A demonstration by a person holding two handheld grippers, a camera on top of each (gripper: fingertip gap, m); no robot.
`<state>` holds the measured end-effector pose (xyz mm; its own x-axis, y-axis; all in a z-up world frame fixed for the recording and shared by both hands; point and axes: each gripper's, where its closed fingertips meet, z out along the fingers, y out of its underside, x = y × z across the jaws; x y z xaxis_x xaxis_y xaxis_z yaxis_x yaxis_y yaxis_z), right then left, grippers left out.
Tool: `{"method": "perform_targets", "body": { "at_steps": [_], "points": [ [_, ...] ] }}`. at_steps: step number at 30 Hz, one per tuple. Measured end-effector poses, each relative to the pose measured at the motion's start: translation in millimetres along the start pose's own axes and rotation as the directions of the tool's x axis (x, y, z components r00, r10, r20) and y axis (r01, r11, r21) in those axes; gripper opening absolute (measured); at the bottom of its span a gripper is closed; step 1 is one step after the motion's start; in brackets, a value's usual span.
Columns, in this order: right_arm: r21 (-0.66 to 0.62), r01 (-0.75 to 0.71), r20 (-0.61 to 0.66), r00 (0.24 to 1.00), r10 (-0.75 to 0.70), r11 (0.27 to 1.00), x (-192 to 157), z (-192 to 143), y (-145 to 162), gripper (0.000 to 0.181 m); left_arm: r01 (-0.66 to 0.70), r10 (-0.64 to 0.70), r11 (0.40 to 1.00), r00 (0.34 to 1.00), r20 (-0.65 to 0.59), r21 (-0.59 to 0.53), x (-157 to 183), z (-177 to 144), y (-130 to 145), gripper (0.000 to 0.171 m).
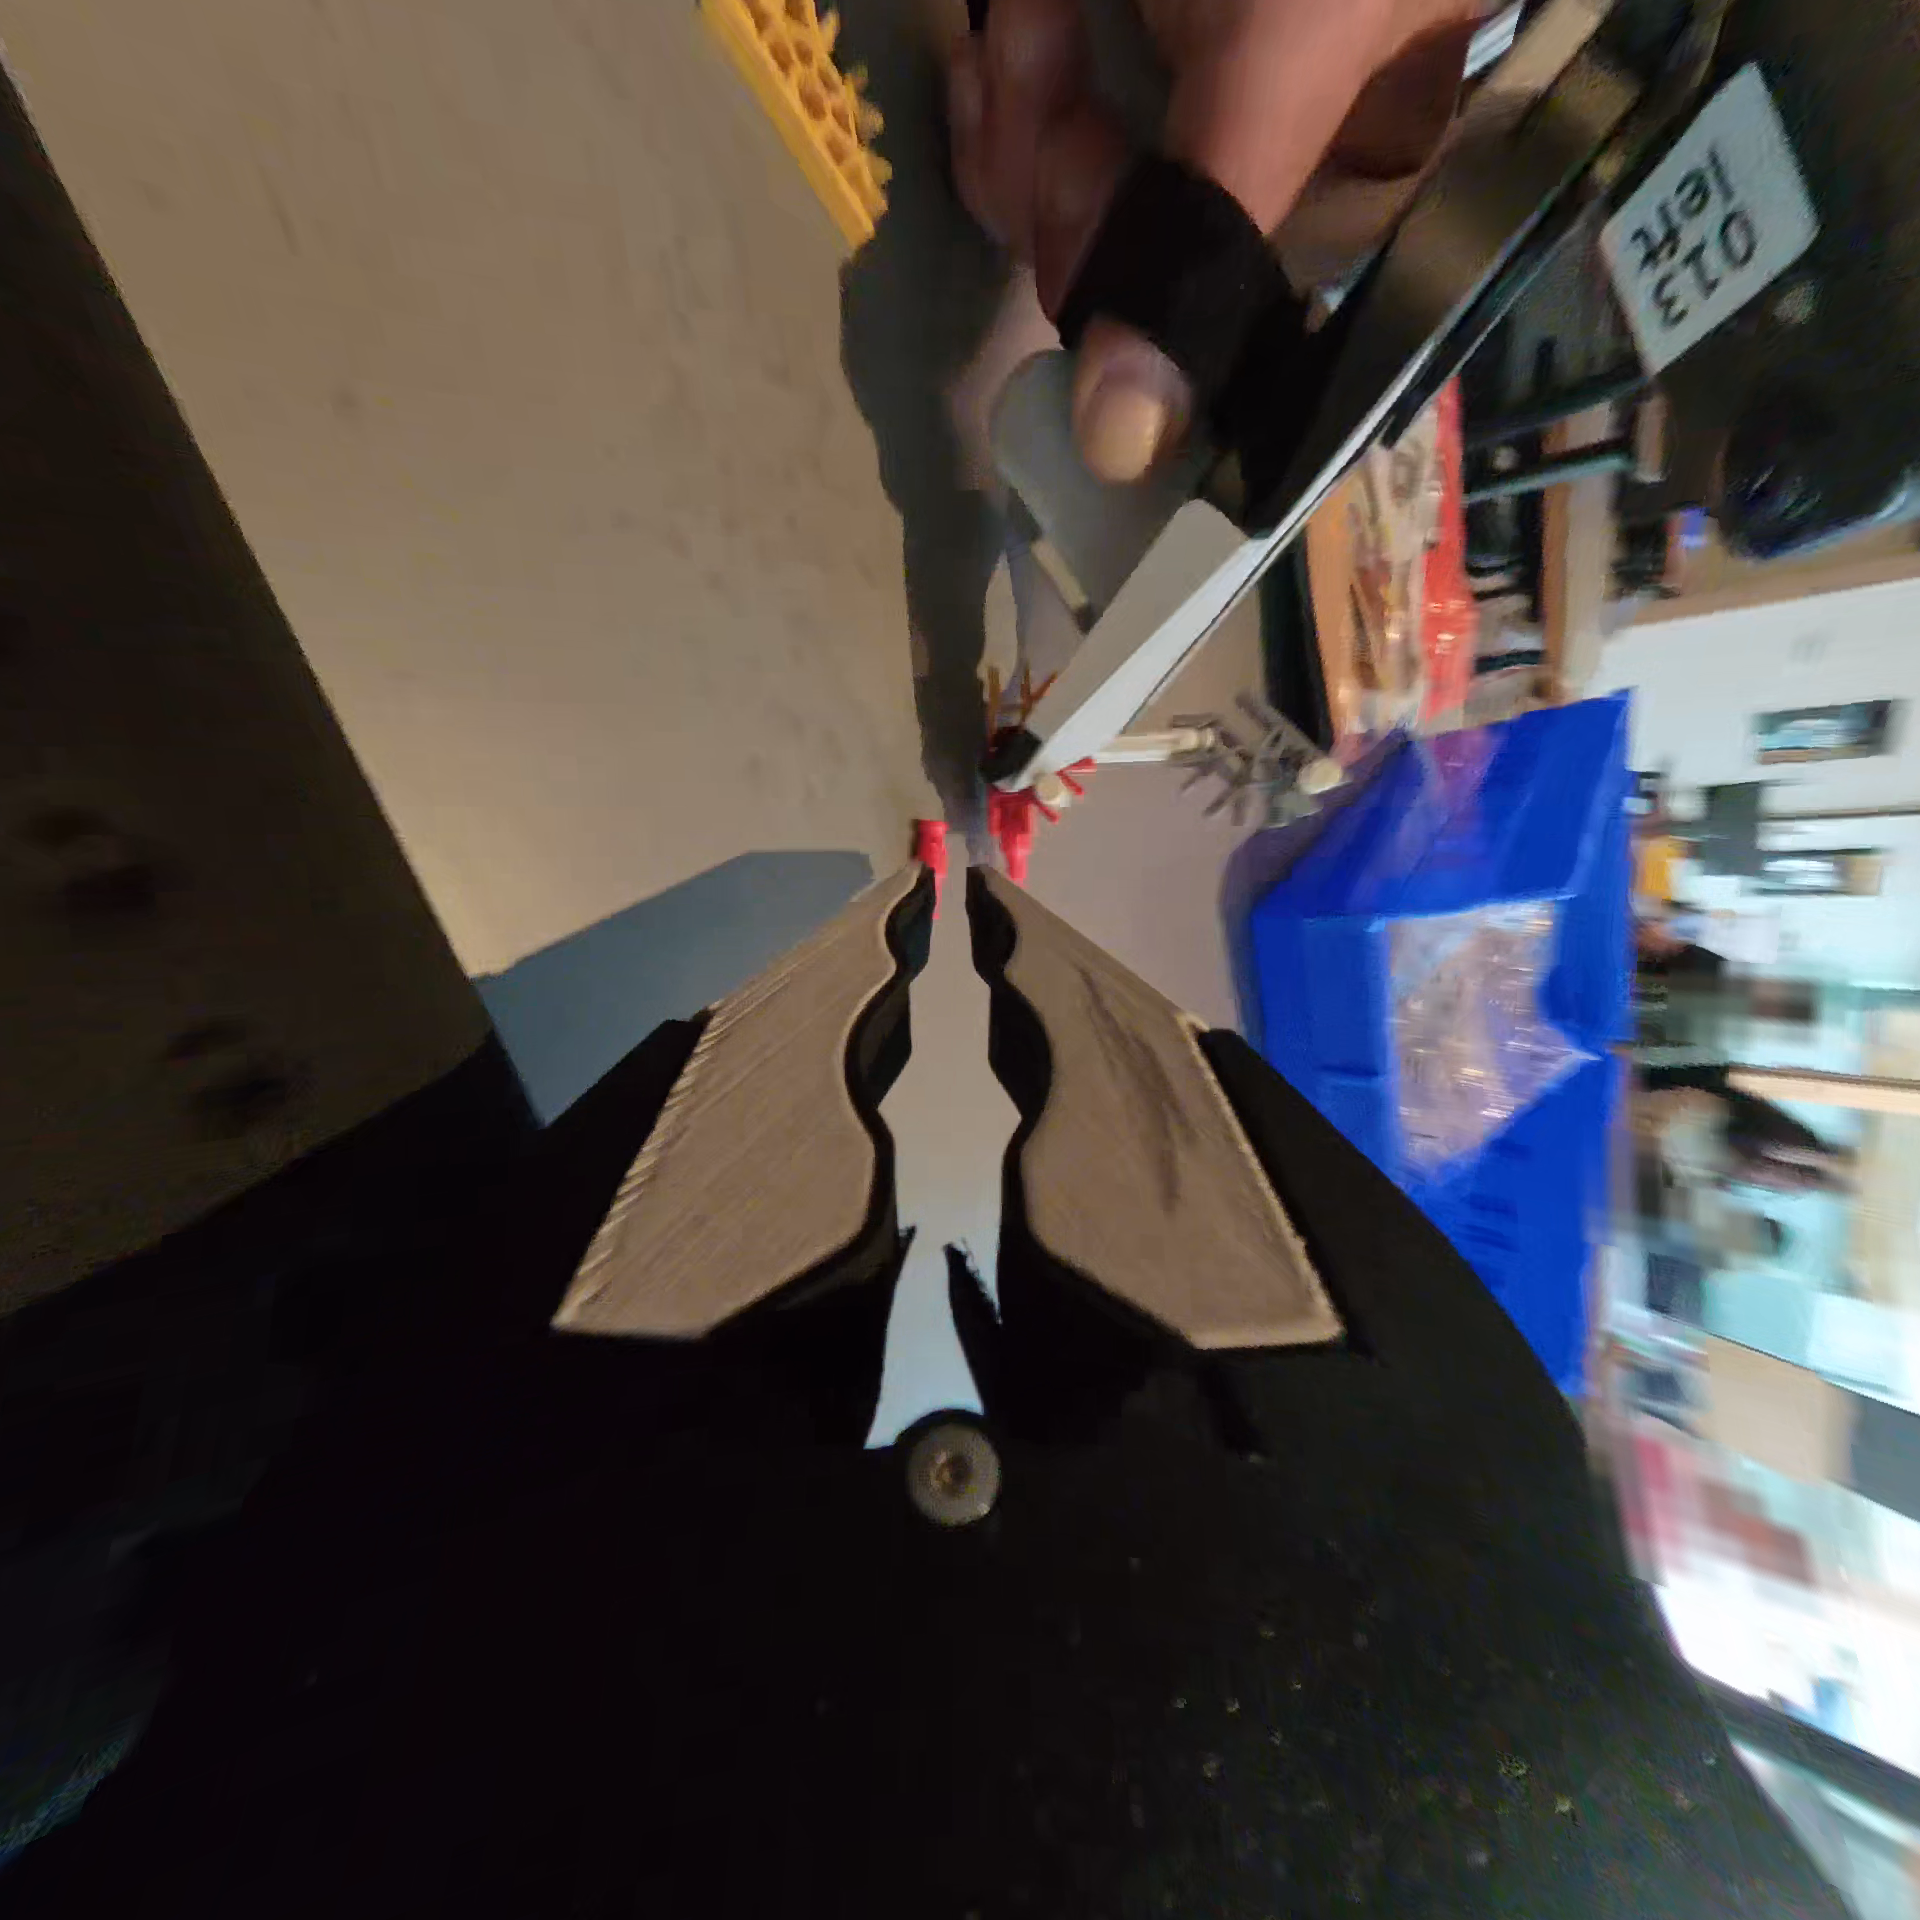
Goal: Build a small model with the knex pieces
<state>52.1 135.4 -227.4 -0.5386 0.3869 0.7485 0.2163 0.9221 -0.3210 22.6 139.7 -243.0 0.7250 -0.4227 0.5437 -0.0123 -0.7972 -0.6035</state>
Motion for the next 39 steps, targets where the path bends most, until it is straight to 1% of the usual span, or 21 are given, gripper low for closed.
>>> {"method": "perform_targets", "body": {
  "at_steps": [2, 4, 7, 8, 10, 11, 13, 14, 15, 17, 21, 24, 26, 28, 39],
  "points": [
    [0.049, -0.128, 0.103, 0.987, 0.122, 0.991, -6.9, -1.1, 3.3, 0.005, -0.017, 0.017, 1.000, 1.000, 0.012, -0.001, 0.2, 0.3, 0.4, 0.018],
    [0.040, -0.204, 0.163, 0.967, 0.195, 0.978, -6.6, 2.2, 12.3, 0.006, -0.039, 0.040, 0.999, 0.999, 0.023, -0.005, 1.2, 1.1, 1.5, 0.017],
    [0.032, -0.301, 0.271, 0.920, 0.282, 0.953, -10.2, 11.4, 18.3, 0.006, -0.060, 0.060, 0.998, 0.997, 0.042, -0.007, 1.0, 1.8, 1.6, 0.018],
    [0.033, -0.340, 0.322, 0.894, 0.312, 0.940, -12.8, 12.6, 16.9, 0.001, -0.075, 0.075, 0.997, 0.996, 0.054, -0.007, 1.0, 2.1, 1.7, 0.018],
    [0.034, -0.376, 0.361, 0.868, 0.339, 0.926, -10.4, 15.3, 17.0, 0.008, -0.100, 0.101, 0.995, 0.992, 0.079, -0.008, 1.1, 2.6, 2.1, 0.017],
    [0.029, -0.396, 0.388, 0.851, 0.354, 0.918, -10.7, 15.6, 16.7, 0.006, -0.104, 0.104, 0.995, 0.991, 0.087, -0.008, 1.0, 2.7, 2.0, 0.017],
    [0.035, -0.396, 0.387, 0.852, 0.353, 0.917, -7.0, 19.8, 17.5, 0.006, -0.116, 0.116, 0.993, 0.989, 0.093, -0.013, 0.9, 2.9, 2.1, 0.017],
    [0.039, -0.406, 0.405, 0.842, 0.357, 0.913, -7.8, 20.7, 15.9, 0.003, -0.119, 0.120, 0.993, 0.988, 0.096, -0.014, 0.8, 2.9, 2.0, 0.017],
    [0.040, -0.419, 0.431, 0.826, 0.363, 0.907, -8.5, 19.6, 14.1, 0.005, -0.120, 0.121, 0.993, 0.988, 0.098, -0.014, 0.8, 2.9, 1.9, 0.017],
    [0.063, -0.420, 0.436, 0.827, 0.354, 0.905, -3.2, 17.7, 12.0, 0.008, -0.125, 0.125, 0.992, 0.987, 0.104, -0.013, 0.7, 2.7, 1.9, 0.017],
    [0.069, -0.364, 0.460, 0.838, 0.294, 0.929, -7.0, 21.5, 12.3, 0.010, -0.144, 0.145, 0.989, 0.981, 0.127, -0.015, -0.5, 1.5, 2.1, 0.017],
    [0.073, -0.347, 0.459, 0.844, 0.277, 0.935, -3.9, 26.2, 11.9, 0.010, -0.190, 0.192, 0.981, 0.969, 0.155, -0.028, -1.5, 0.5, 3.0, 0.017],
    [0.074, -0.359, 0.494, 0.824, 0.278, 0.930, -6.3, 26.5, 10.5, 0.004, -0.214, 0.217, 0.976, 0.960, 0.175, -0.033, -1.9, 0.6, 3.2, 0.017],
    [0.076, -0.371, 0.514, 0.810, 0.283, 0.925, -7.2, 26.4, 9.7, 0.003, -0.241, 0.244, 0.970, 0.950, 0.193, -0.039, -2.2, 0.9, 3.7, 0.017],
    [0.081, -0.392, 0.511, 0.806, 0.300, 0.916, -6.5, 25.5, 9.6, 0.002, -0.330, 0.338, 0.941, 0.909, 0.244, -0.072, -1.7, 2.0, 6.5, 0.018]
  ]
}}
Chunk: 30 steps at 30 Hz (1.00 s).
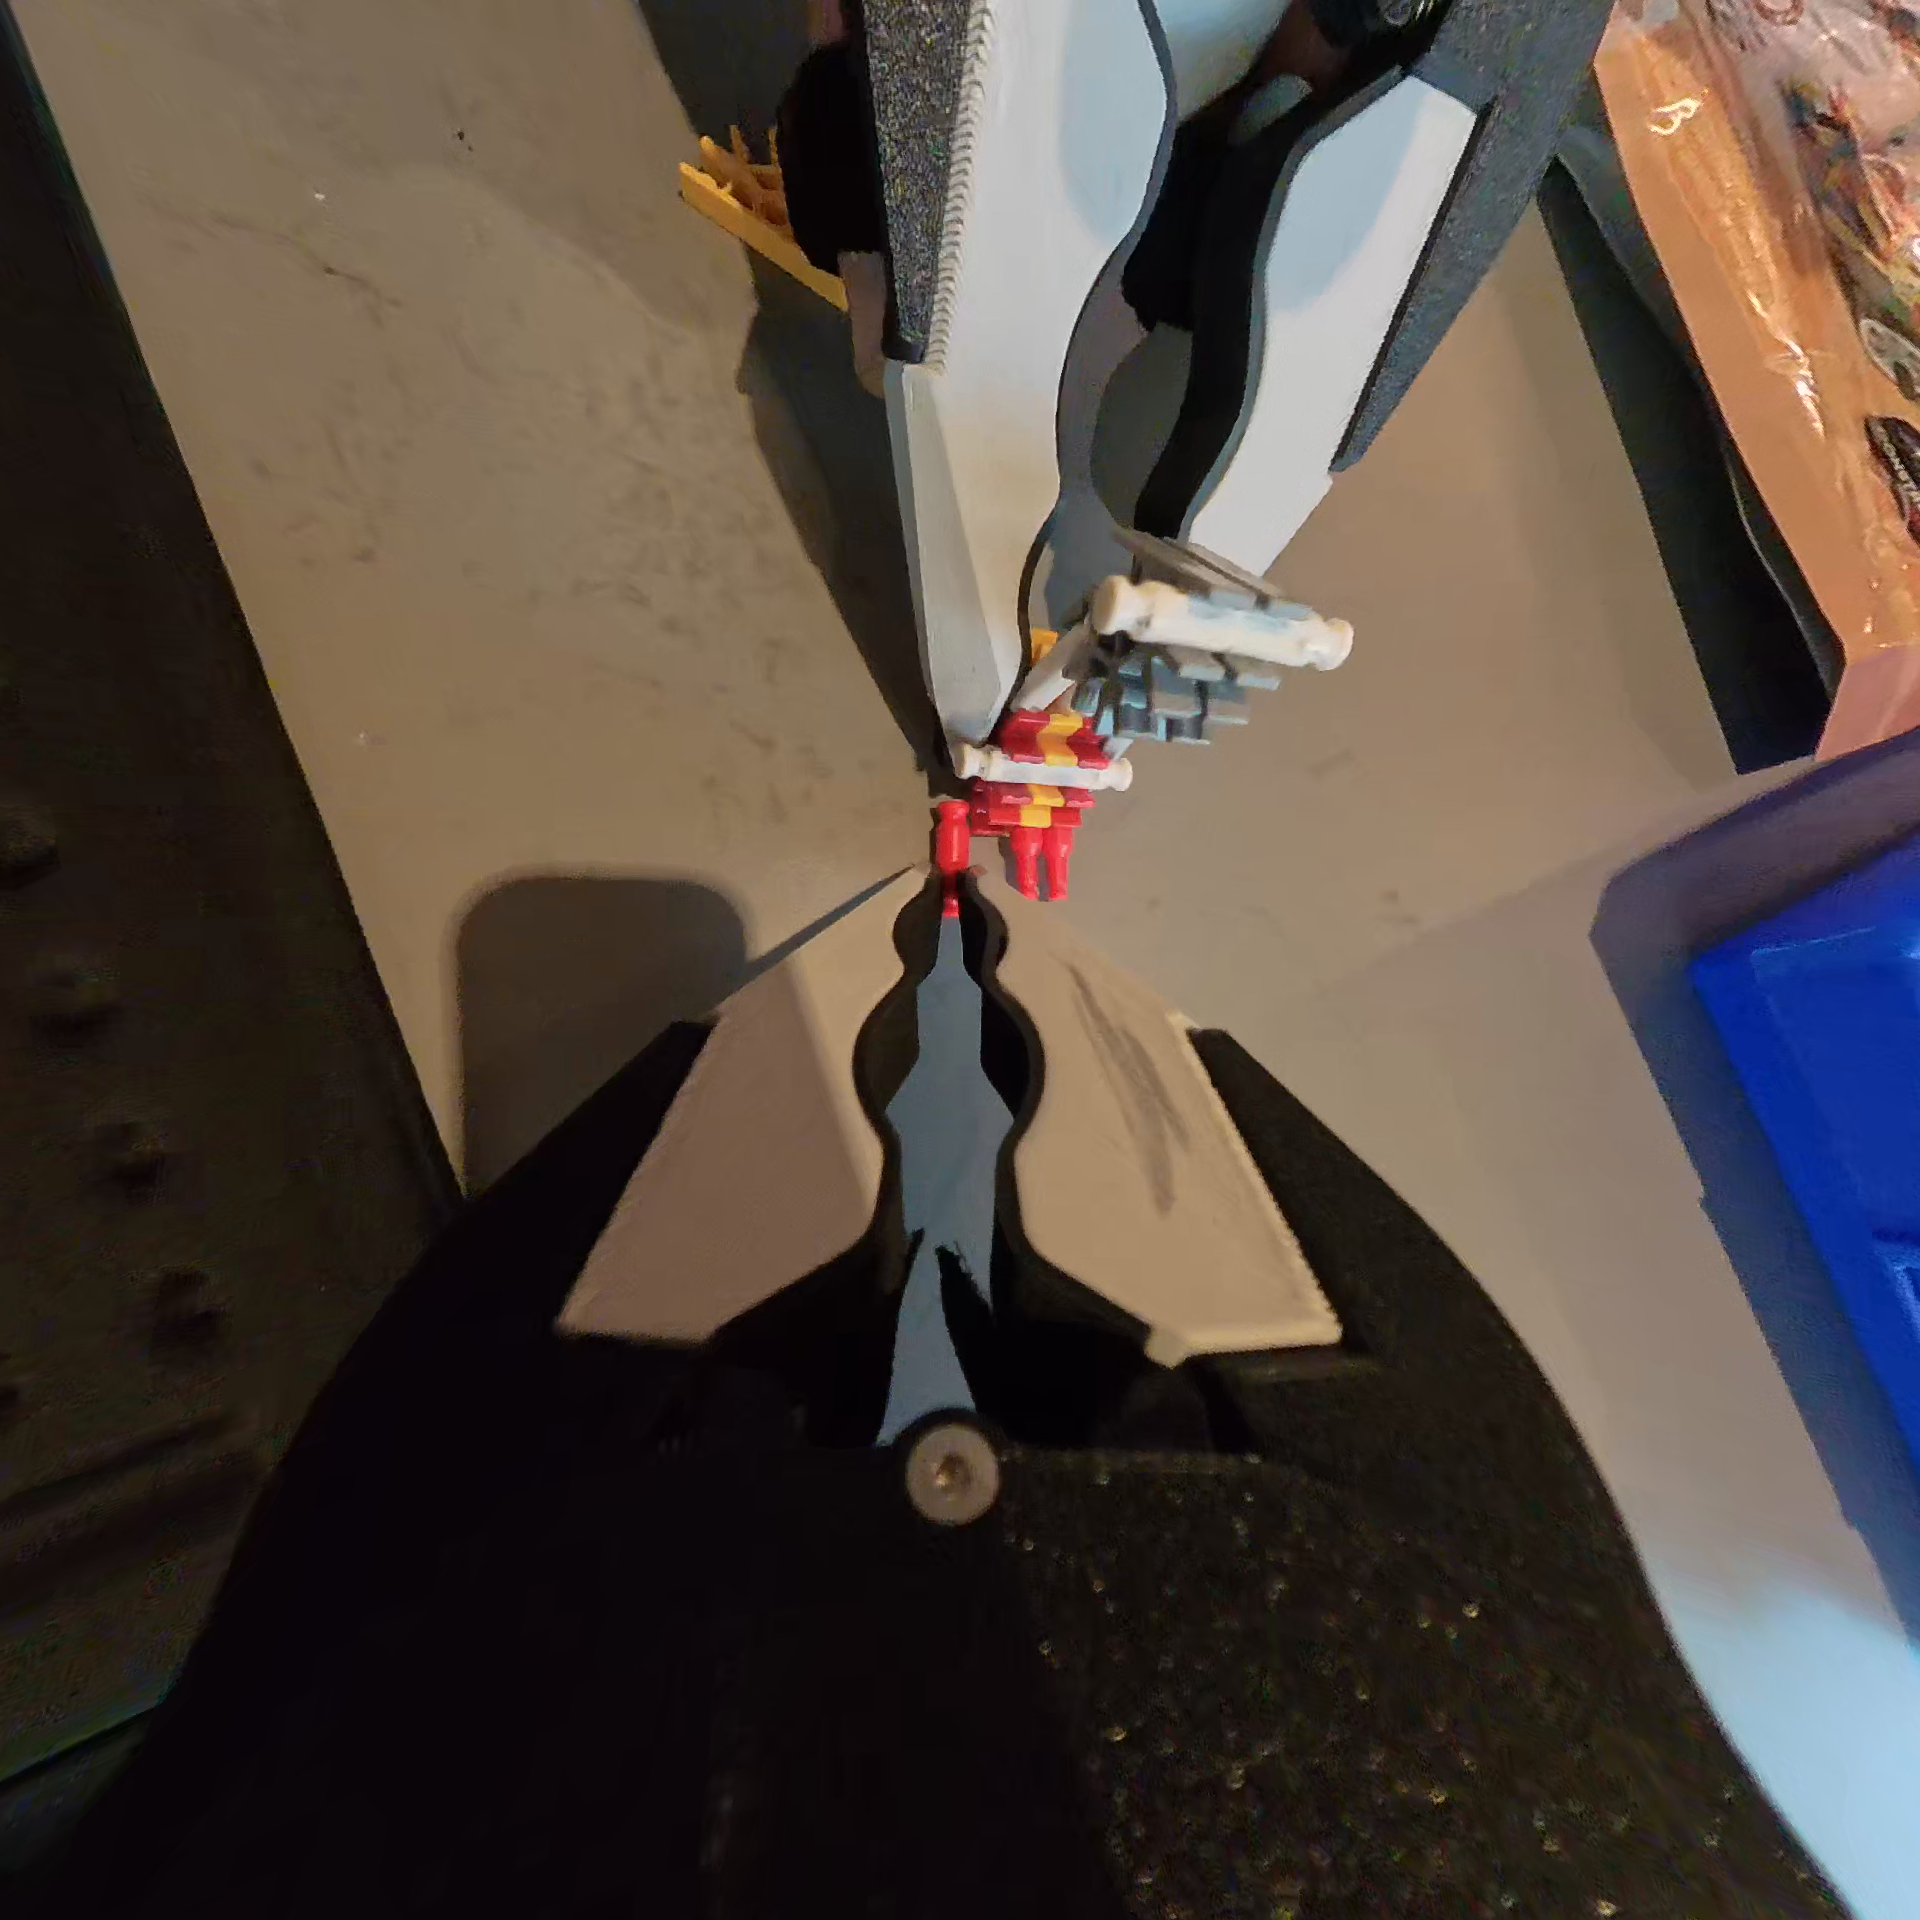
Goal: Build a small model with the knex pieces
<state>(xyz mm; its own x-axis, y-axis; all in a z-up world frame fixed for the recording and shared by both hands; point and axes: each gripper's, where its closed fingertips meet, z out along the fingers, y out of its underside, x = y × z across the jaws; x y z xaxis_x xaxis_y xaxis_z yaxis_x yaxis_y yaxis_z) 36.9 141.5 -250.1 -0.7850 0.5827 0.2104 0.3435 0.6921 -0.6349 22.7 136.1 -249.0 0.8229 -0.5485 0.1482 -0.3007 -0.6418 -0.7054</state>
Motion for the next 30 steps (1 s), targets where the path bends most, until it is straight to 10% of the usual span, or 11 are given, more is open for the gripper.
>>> {"method": "perform_targets", "body": {
  "at_steps": [30],
  "points": [
    [-0.044, -0.021, -0.063, 0.998, 0.019, 0.999, -1.5, 1.9, -2.8, 0.004, -0.050, 0.050, 0.999, 0.995, 0.090, -0.002, 0.2, 3.0, -0.5, 0.018]
  ]
}}
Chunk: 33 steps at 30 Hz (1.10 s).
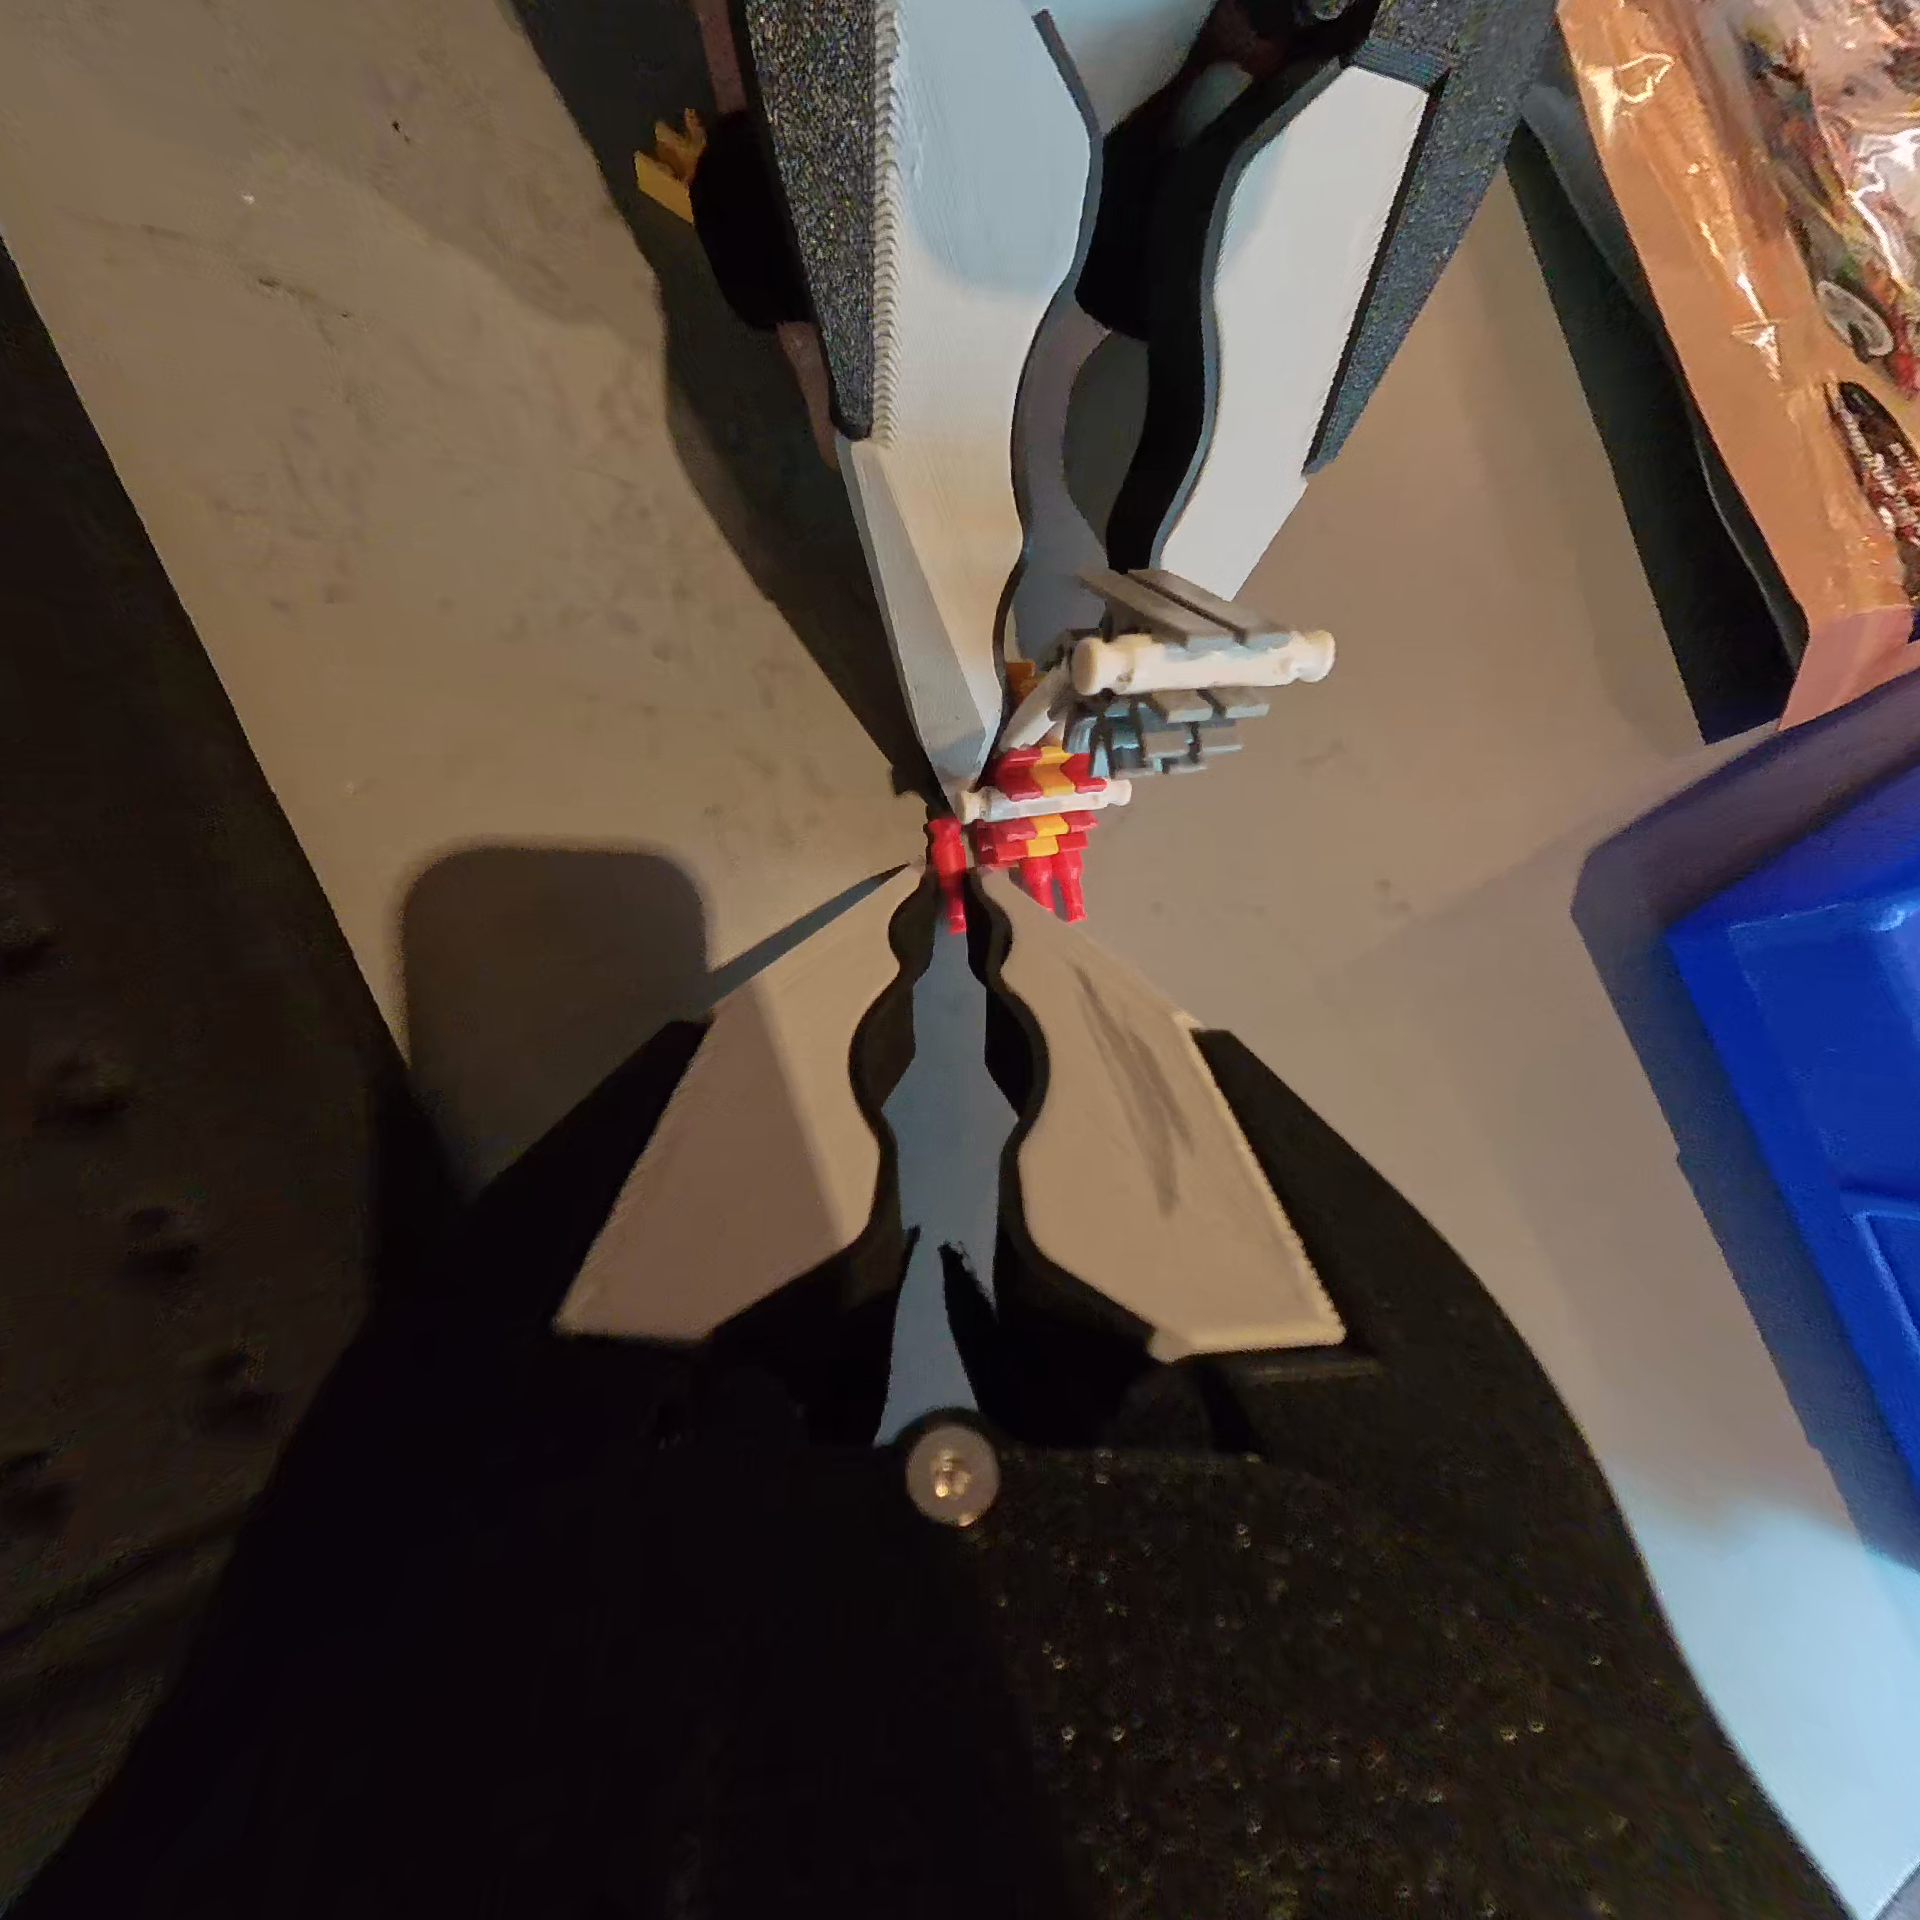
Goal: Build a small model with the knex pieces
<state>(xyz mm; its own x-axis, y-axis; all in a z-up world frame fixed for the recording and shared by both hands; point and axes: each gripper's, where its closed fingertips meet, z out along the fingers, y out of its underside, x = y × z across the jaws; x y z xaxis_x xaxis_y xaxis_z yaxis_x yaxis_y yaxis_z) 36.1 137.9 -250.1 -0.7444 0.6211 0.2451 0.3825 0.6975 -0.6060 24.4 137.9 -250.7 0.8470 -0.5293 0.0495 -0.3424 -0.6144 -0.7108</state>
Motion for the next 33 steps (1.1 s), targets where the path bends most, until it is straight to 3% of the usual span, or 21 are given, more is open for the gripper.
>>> {"method": "perform_targets", "body": {
  "at_steps": [33],
  "points": [
    [-0.110, 0.039, -0.204, 0.977, -0.061, 0.993, 11.2, -3.6, 6.5, 0.003, 0.052, -0.051, 0.998, 0.998, 0.035, -0.027, -0.6, 1.6, -1.2, 0.018]
  ]
}}
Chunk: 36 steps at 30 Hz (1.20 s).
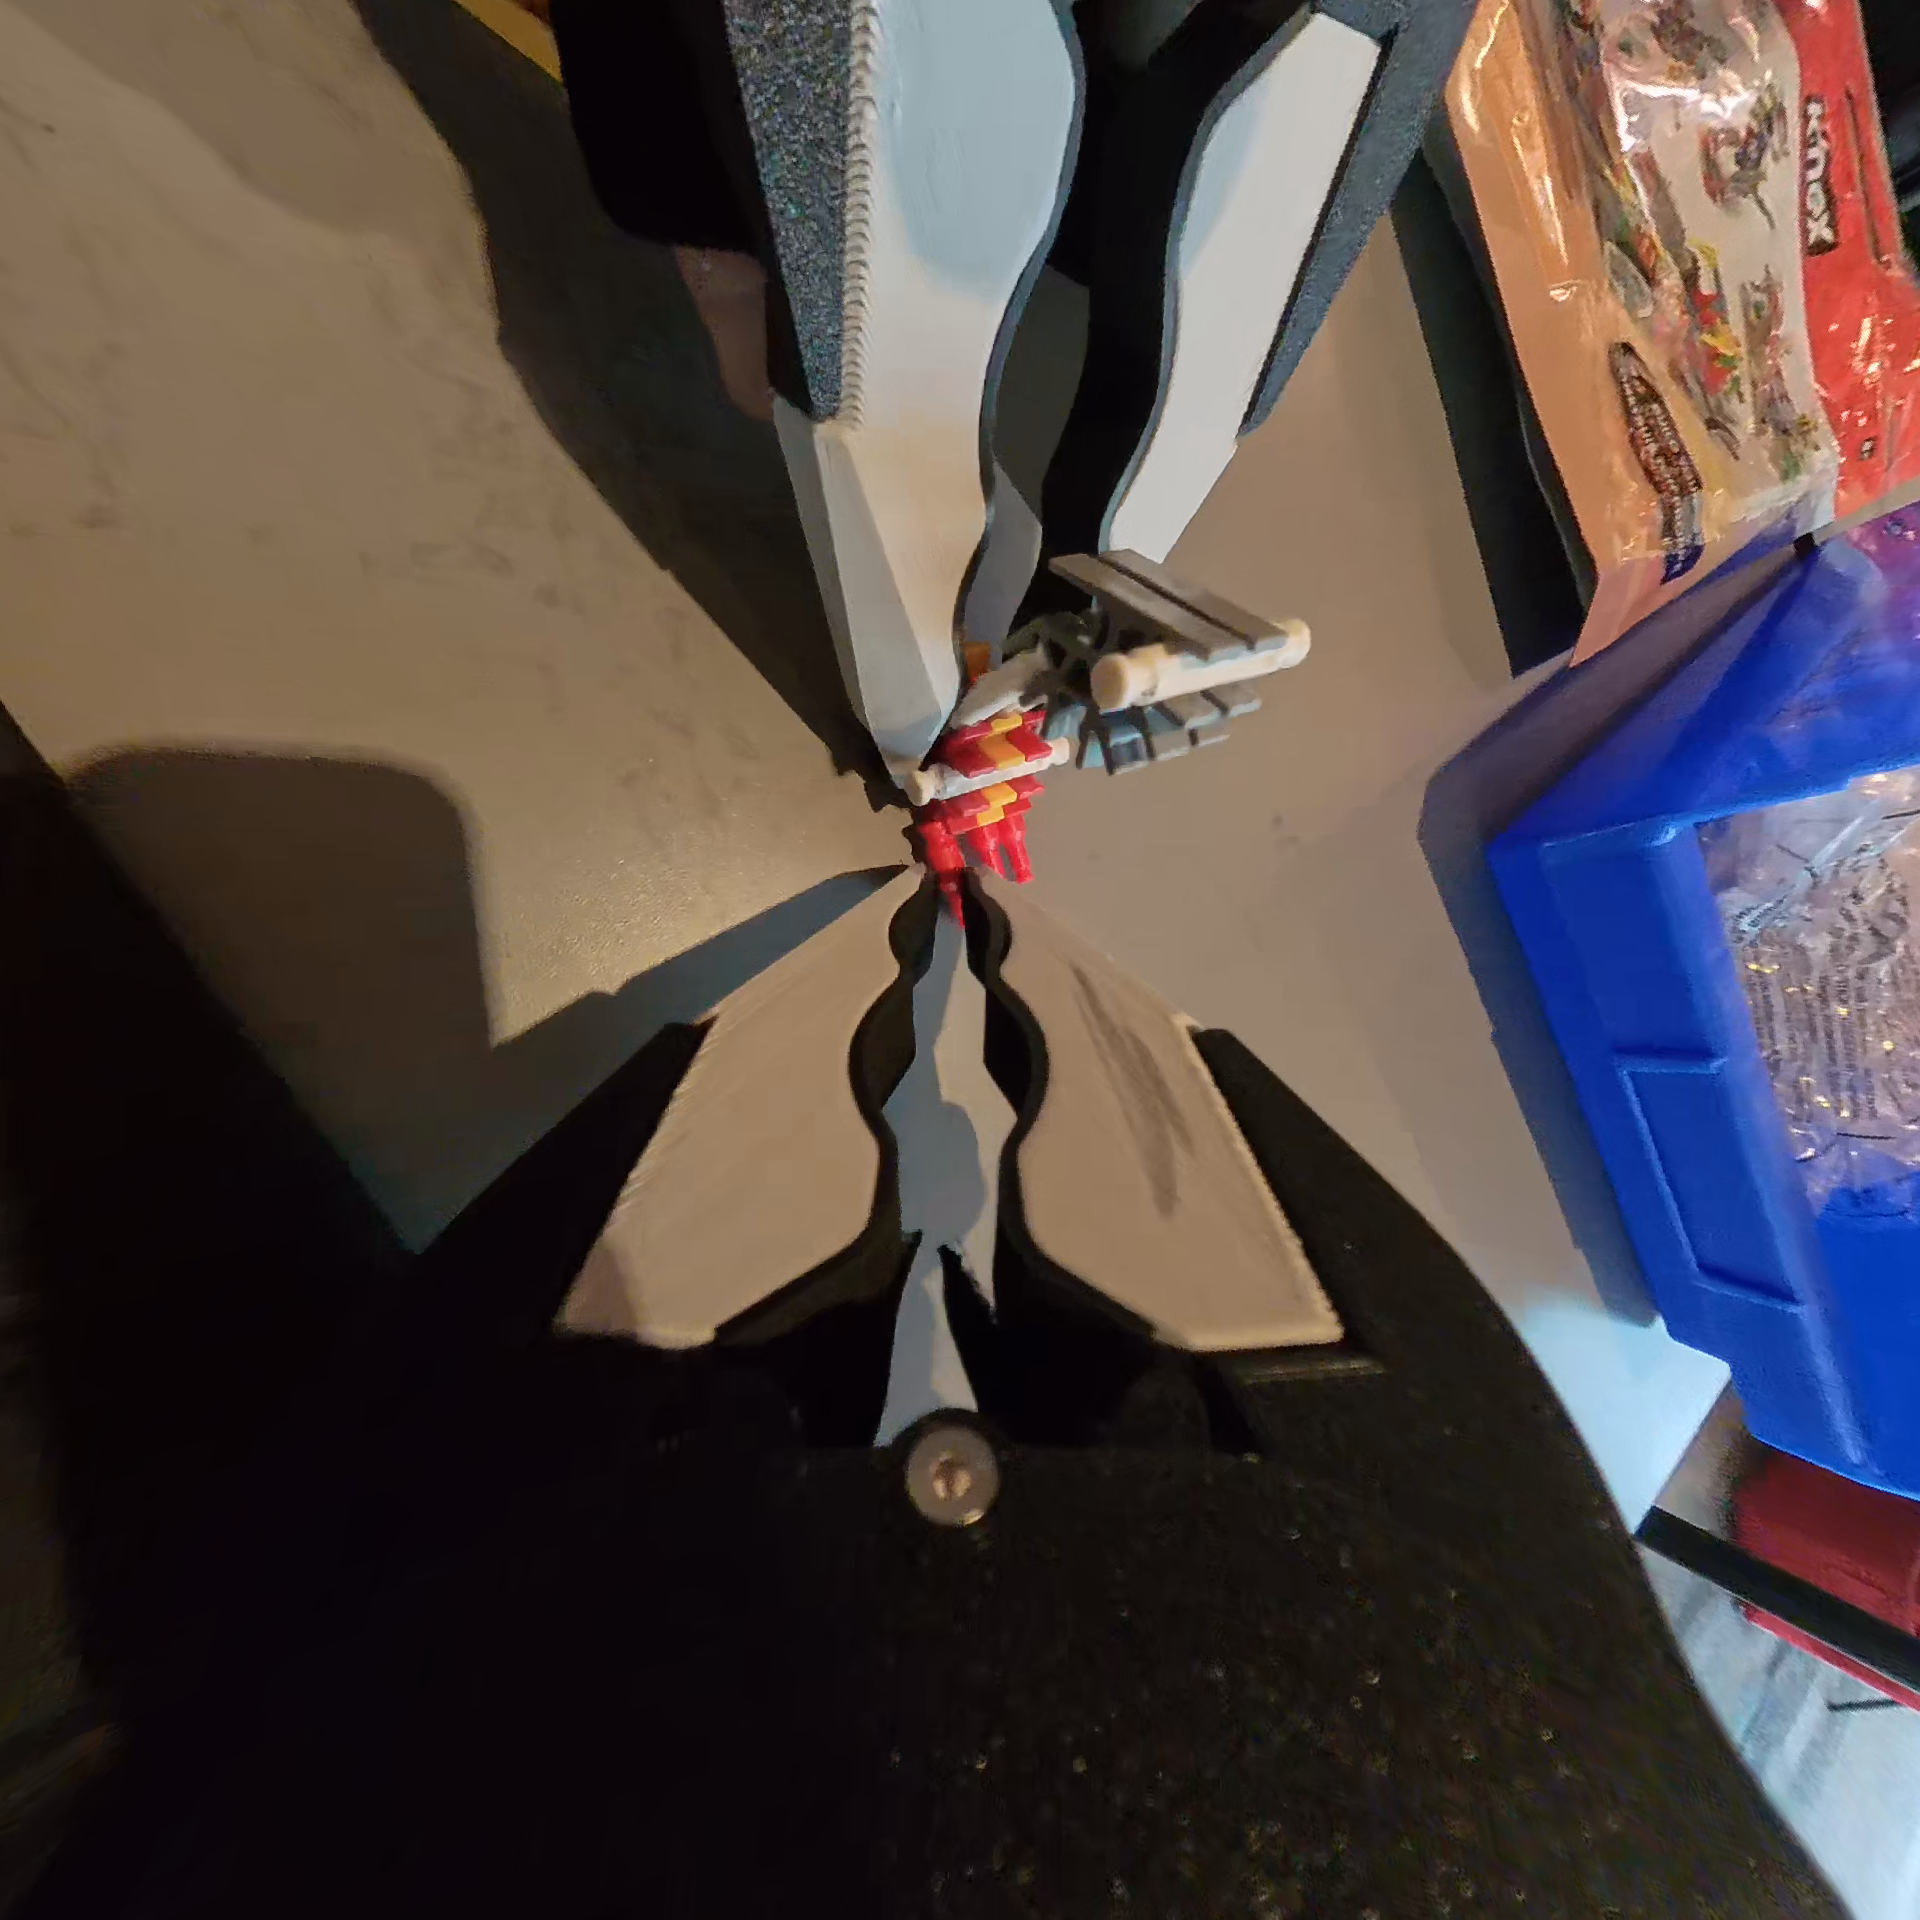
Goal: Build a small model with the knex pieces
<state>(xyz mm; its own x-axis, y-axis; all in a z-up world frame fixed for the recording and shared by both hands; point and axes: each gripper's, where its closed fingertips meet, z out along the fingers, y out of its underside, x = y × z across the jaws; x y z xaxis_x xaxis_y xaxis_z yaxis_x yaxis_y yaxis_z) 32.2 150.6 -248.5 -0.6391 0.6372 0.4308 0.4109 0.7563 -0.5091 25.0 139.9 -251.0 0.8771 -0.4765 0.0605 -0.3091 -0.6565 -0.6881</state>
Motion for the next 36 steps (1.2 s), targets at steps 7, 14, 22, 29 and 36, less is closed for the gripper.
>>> {"method": "perform_targets", "body": {
  "at_steps": [7, 14, 22, 29, 36],
  "points": [
    [0.019, 0.113, -0.117, 0.987, -0.110, 0.993, 0.6, -3.4, -2.5, 0.003, 0.163, -0.164, 0.986, 0.984, -0.069, -0.022, 0.3, -0.5, -3.2, 0.017],
    [-0.031, 0.202, -0.280, 0.938, -0.203, 0.979, 2.5, -3.9, -0.9, 0.002, 0.257, -0.259, 0.966, 0.956, -0.138, -0.032, 0.0, -0.9, -5.3, 0.017],
    [0.024, 0.160, -0.297, 0.944, -0.146, 0.987, 4.2, -5.9, -3.0, 0.000, 0.289, -0.288, 0.957, 0.944, -0.163, -0.014, 0.2, -0.9, -6.1, 0.017],
    [0.134, 0.012, -0.101, 0.995, 0.001, 0.991, 3.2, -7.8, -3.6, 0.008, 0.236, -0.231, 0.971, 0.968, -0.102, 0.042, -7.6, -6.9, -10.2, 0.017],
    [0.172, -0.140, 0.106, 0.987, 0.123, 0.975, -2.4, 3.0, -5.1, 0.004, 0.211, -0.208, 0.977, 0.972, -0.106, 0.017, -11.6, -4.0, -3.9, 0.017]
  ]
}}
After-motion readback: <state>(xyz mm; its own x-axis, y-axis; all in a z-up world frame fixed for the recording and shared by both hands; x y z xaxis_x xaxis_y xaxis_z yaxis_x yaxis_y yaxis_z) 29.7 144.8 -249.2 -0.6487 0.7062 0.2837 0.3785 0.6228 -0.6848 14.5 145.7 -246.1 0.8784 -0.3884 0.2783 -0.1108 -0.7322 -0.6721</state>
